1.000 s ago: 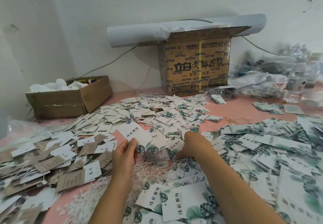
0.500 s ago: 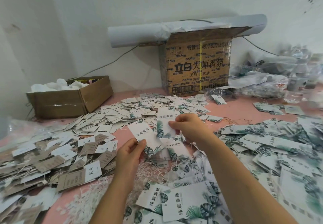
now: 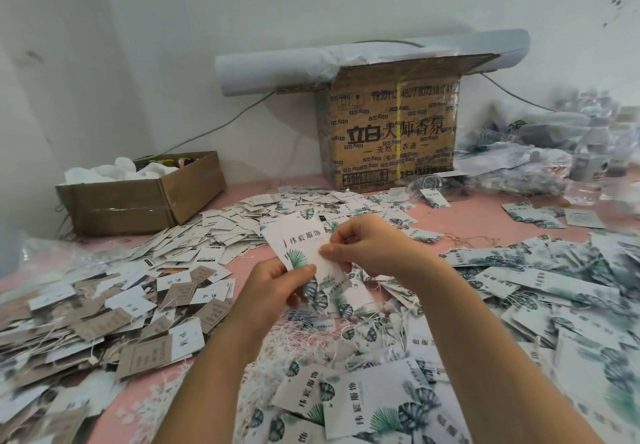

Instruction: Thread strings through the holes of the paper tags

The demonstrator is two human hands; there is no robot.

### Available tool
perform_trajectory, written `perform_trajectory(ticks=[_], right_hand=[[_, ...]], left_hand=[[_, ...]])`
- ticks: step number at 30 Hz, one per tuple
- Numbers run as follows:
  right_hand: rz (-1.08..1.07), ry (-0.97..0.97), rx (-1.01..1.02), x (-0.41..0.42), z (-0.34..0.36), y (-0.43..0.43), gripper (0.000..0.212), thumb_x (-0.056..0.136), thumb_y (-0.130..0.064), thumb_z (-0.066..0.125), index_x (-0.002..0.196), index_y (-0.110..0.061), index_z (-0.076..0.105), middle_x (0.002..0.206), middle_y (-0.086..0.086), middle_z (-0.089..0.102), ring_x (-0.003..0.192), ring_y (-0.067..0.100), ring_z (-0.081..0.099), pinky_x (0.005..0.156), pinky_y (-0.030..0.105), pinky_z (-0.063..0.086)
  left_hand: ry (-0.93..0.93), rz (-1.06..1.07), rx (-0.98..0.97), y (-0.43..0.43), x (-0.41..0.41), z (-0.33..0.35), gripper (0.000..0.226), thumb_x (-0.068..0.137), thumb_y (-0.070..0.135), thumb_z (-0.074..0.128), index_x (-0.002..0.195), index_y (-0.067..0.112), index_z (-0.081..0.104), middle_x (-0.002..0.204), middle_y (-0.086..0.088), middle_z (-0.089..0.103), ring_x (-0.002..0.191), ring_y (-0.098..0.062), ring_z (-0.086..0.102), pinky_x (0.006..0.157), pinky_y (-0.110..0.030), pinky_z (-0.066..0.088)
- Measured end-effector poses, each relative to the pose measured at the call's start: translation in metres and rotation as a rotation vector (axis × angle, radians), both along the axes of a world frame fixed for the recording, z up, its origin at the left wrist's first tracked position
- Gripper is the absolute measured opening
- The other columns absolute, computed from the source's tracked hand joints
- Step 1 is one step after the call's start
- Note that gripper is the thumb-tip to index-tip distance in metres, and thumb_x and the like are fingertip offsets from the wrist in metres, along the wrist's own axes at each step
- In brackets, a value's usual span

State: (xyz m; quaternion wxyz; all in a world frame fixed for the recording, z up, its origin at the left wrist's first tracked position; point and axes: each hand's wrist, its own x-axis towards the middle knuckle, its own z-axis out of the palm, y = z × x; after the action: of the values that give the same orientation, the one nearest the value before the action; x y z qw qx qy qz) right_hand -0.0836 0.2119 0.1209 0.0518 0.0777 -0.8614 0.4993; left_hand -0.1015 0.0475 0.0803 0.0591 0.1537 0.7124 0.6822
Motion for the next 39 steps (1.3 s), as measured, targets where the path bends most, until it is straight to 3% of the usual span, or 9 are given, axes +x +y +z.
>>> perform_trajectory(ticks=[3, 5, 8, 11, 16, 21, 30, 34, 39], right_hand=[[0.002, 0.015, 0.046, 0.003, 0.004, 0.000, 0.028, 0.082, -0.027, 0.069, 0.058, -0.013, 0.065, 0.049, -0.001, 0.059, 0.037, 0.008, 0.033, 0.037, 0.014, 0.028], [-0.016, 0.031, 0.055, 0.004, 0.005, 0.000, 0.029, 0.081, -0.030, 0.070, 0.059, -0.011, 0.067, 0.057, 0.010, 0.062, 0.039, 0.010, 0.032, 0.038, 0.016, 0.027], [-0.065, 0.103, 0.025, 0.004, 0.007, -0.001, 0.026, 0.084, -0.026, 0.067, 0.061, -0.014, 0.065, 0.053, -0.001, 0.064, 0.035, 0.005, 0.034, 0.036, 0.015, 0.030], [-0.126, 0.215, -0.103, 0.006, 0.011, -0.002, 0.017, 0.084, -0.015, 0.067, 0.068, -0.012, 0.061, 0.053, -0.004, 0.065, 0.037, 0.002, 0.045, 0.037, 0.014, 0.034], [-0.101, 0.304, -0.342, 0.011, 0.017, -0.004, 0.018, 0.080, 0.007, 0.063, 0.073, -0.009, 0.060, 0.062, -0.001, 0.069, 0.049, 0.006, 0.059, 0.042, 0.015, 0.041], [-0.085, 0.386, -0.387, 0.016, 0.023, -0.008, 0.018, 0.075, 0.006, 0.069, 0.078, -0.012, 0.066, 0.065, -0.002, 0.070, 0.051, 0.005, 0.061, 0.046, 0.009, 0.041], [-0.179, 0.499, -0.153, 0.021, 0.030, -0.010, 0.016, 0.077, 0.006, 0.068, 0.074, -0.009, 0.069, 0.060, -0.008, 0.063, 0.049, -0.004, 0.055, 0.051, 0.007, 0.040], [-0.250, 0.557, 0.022, 0.022, 0.031, -0.015, 0.011, 0.086, -0.011, 0.063, 0.077, -0.015, 0.059, 0.061, -0.012, 0.054, 0.051, -0.001, 0.045, 0.053, 0.013, 0.038], [-0.232, 0.607, 0.035, 0.024, 0.032, -0.016, 0.010, 0.087, -0.013, 0.064, 0.078, -0.014, 0.060, 0.045, -0.026, 0.048, 0.047, -0.007, 0.046, 0.049, 0.008, 0.033]], left_hand=[[0.031, 0.060, -0.030, 0.002, 0.002, 0.002, 0.021, 0.090, 0.036, 0.057, 0.080, 0.018, 0.059, 0.058, 0.009, 0.061, 0.058, -0.009, 0.056, 0.056, -0.023, 0.045], [0.112, 0.132, 0.032, 0.003, 0.004, 0.005, 0.017, 0.090, 0.031, 0.057, 0.084, 0.015, 0.059, 0.054, 0.011, 0.062, 0.048, 0.002, 0.055, 0.044, -0.014, 0.041], [0.155, 0.201, 0.091, -0.002, 0.002, 0.009, 0.015, 0.087, 0.021, 0.062, 0.087, 0.006, 0.063, 0.056, 0.004, 0.062, 0.041, 0.002, 0.048, 0.038, -0.013, 0.037], [0.157, 0.209, 0.091, -0.006, 0.001, 0.011, 0.015, 0.085, 0.019, 0.065, 0.088, 0.004, 0.066, 0.067, -0.011, 0.061, 0.043, -0.004, 0.045, 0.039, -0.016, 0.038], [0.194, 0.133, 0.112, -0.003, 0.007, 0.018, 0.006, 0.086, 0.013, 0.064, 0.085, 0.016, 0.069, 0.073, -0.004, 0.072, 0.055, -0.010, 0.059, 0.043, -0.020, 0.046], [0.250, 0.103, 0.116, 0.001, 0.015, 0.024, 0.011, 0.089, 0.015, 0.060, 0.084, 0.021, 0.068, 0.075, -0.001, 0.072, 0.062, -0.011, 0.063, 0.051, -0.026, 0.049], [0.359, 0.121, 0.124, 0.003, 0.023, 0.030, 0.023, 0.092, 0.012, 0.054, 0.092, 0.035, 0.059, 0.083, 0.003, 0.072, 0.074, -0.016, 0.067, 0.067, -0.040, 0.056], [0.390, 0.117, 0.126, 0.003, 0.026, 0.032, 0.031, 0.093, 0.012, 0.053, 0.088, 0.042, 0.062, 0.083, 0.002, 0.072, 0.075, -0.018, 0.067, 0.072, -0.048, 0.055], [0.425, 0.100, 0.125, 0.004, 0.029, 0.034, 0.033, 0.091, 0.018, 0.055, 0.083, 0.049, 0.062, 0.080, 0.004, 0.071, 0.071, -0.015, 0.066, 0.068, -0.043, 0.054]])
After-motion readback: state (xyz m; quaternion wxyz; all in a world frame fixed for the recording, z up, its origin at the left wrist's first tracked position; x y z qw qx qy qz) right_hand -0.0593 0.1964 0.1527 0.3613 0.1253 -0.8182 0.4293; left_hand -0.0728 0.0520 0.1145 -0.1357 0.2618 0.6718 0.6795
